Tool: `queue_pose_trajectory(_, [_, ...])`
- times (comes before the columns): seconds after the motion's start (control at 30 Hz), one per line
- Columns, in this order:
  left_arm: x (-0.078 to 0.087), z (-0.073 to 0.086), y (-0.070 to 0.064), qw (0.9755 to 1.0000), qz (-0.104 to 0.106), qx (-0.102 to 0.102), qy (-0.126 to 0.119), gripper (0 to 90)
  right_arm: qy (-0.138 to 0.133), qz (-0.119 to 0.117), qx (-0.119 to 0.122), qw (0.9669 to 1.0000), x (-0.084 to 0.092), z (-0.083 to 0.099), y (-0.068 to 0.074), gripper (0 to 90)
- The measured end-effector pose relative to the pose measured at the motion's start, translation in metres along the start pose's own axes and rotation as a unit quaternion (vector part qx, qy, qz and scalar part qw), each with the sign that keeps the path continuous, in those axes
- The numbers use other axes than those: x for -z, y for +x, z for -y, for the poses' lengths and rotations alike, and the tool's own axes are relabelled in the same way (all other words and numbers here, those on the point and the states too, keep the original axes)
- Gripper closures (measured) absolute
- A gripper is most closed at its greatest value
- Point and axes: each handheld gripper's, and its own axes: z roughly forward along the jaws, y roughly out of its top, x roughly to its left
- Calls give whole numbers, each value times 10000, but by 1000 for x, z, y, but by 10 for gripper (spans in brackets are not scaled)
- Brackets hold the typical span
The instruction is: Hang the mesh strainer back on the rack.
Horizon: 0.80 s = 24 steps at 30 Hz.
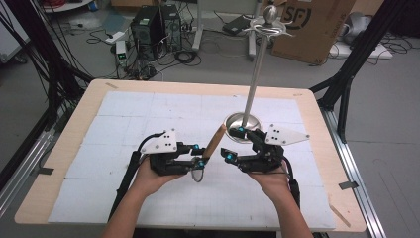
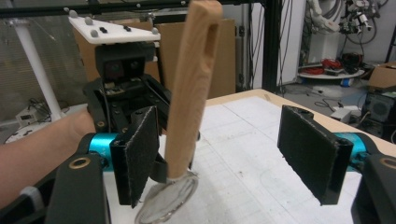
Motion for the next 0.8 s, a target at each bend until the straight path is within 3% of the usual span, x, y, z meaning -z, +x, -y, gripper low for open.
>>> queue_pose_trajectory(0.47, [-7, -1, -2, 9996, 274, -48, -65, 686, 43, -279, 48, 9996, -12, -4, 6, 343])
queue_pose_trajectory(0.8, [-6, -2, -4, 9991, 402, -77, -149, 687, 126, -517, -33, 9986, -16, -3, 7, 456])
